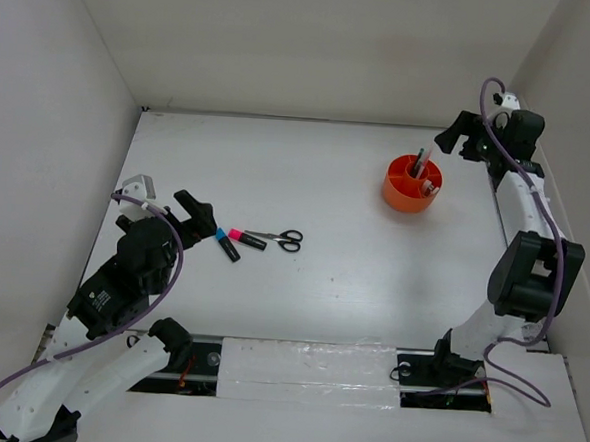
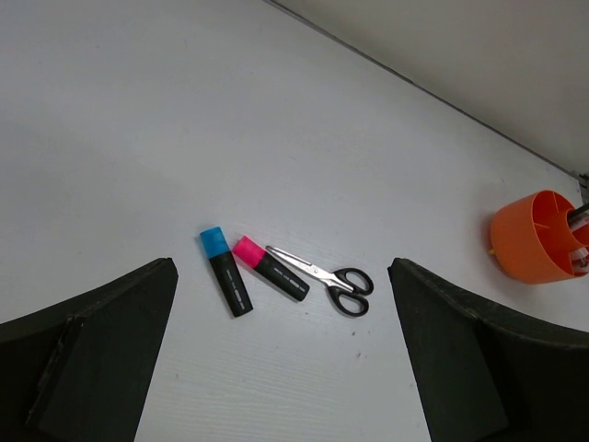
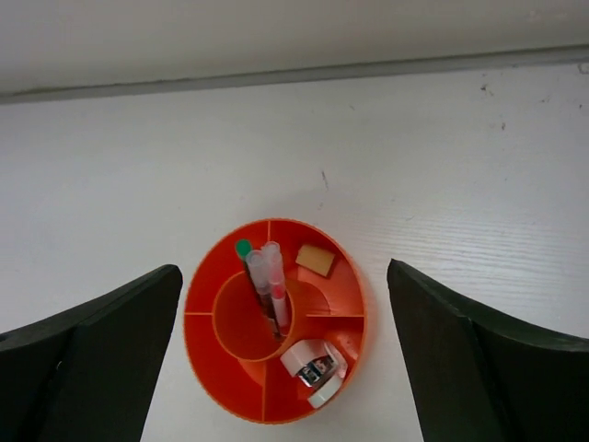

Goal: Sort the stationery into containers
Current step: Place the stationery in the storage box, then pick up the pen from the center of the board.

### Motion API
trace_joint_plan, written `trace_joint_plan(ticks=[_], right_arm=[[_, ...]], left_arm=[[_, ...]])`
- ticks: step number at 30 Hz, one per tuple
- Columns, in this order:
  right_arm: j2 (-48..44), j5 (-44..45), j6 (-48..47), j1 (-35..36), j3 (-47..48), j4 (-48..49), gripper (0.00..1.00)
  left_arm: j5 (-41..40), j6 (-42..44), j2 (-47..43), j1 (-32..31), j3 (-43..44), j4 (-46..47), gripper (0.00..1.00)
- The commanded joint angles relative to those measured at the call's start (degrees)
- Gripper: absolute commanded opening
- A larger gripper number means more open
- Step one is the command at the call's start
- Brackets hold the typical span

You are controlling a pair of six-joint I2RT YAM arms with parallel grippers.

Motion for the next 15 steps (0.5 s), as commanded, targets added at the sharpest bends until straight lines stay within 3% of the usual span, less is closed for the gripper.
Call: trace_joint_plan(ticks=[1, 4, 8, 15], right_arm=[[-5.46, 1.83, 0.97, 2.26, 2.24, -0.17, 1.0], [-9.68, 6.57, -0.86, 8.05, 4.44, -4.11, 1.0], [-15.21, 15.0, -5.96, 23.31, 3.75, -6.77, 1.0], [-24.18, 20.2, -4.66, 37.69, -13.38, -2.65, 1.0]], left_arm=[[-0.74, 0.82, 0.13, 0.26, -0.08, 1.96, 1.0], [-1.27, 0.3, 0.66, 0.26, -0.08, 1.44, 1.0], [-1.8, 0.29, 3.03, 0.26, -0.08, 0.91, 1.0], [-6.18, -4.97, 8.56, 0.26, 2.46, -3.57, 1.0]])
